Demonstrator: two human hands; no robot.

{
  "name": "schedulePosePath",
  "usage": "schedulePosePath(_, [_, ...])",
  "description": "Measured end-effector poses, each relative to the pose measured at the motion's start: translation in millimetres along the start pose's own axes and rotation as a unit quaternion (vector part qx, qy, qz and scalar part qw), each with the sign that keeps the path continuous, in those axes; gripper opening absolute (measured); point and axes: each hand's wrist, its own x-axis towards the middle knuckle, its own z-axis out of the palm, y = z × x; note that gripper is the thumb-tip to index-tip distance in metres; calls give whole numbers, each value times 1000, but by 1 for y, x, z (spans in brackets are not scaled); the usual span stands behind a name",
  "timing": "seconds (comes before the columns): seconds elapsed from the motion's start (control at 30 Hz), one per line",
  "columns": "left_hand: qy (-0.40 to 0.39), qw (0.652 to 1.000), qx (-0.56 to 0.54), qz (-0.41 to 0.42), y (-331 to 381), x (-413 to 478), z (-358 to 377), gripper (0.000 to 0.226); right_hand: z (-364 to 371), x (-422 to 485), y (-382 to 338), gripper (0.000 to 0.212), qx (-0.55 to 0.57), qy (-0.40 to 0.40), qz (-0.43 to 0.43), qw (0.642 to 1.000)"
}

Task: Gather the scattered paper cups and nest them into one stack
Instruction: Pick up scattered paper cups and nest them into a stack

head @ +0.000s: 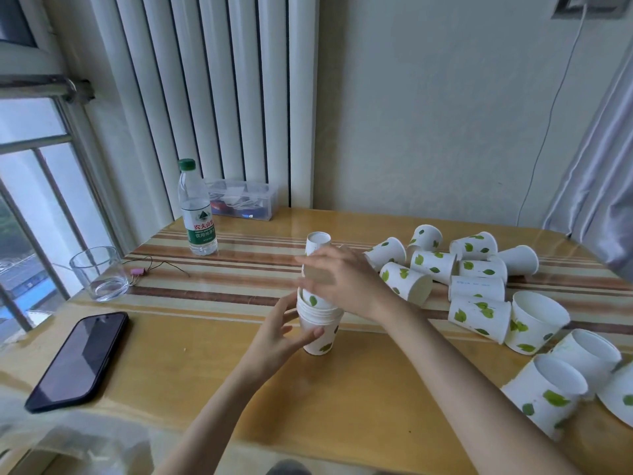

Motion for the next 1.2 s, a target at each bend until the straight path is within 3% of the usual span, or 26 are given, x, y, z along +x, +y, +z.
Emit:
schedulePosePath(0.07, [-4,1000,8,2,-5,-3,-6,72,15,-2,-1,50,-26,-44,8,999])
schedulePosePath(0.17, [-6,1000,15,-6,-15,-9,-24,73,29,-9,0,52,-21,-32,10,999])
schedulePosePath(0.27, [10,1000,11,-10,-14,-11,-45,52,22,-11,4,46,141,-6,28,990])
schedulePosePath(0.33, [36,999,0,-5,-10,-1,-54,32,15,-9,22,36,233,78,86,966])
schedulePosePath(0.4, [59,998,20,8,-7,20,-59,33,16,-4,52,31,180,156,162,958])
schedulePosePath(0.47, [69,997,40,14,-8,51,-55,44,21,7,80,36,138,160,218,953])
schedulePosePath(0.63, [76,991,93,59,-18,134,-33,76,34,47,117,64,31,78,191,978])
schedulePosePath(0.77, [33,988,127,79,-16,181,-13,87,46,68,127,80,-72,-9,176,982])
schedulePosePath(0.97, [-8,981,185,67,-17,210,-1,80,51,74,130,70,-83,-14,182,980])
schedulePosePath(1.1, [39,980,181,70,-11,196,-7,69,46,68,128,67,-50,30,170,984])
schedulePosePath(1.2, [112,988,101,43,-3,172,-26,70,36,58,120,69,52,120,168,977])
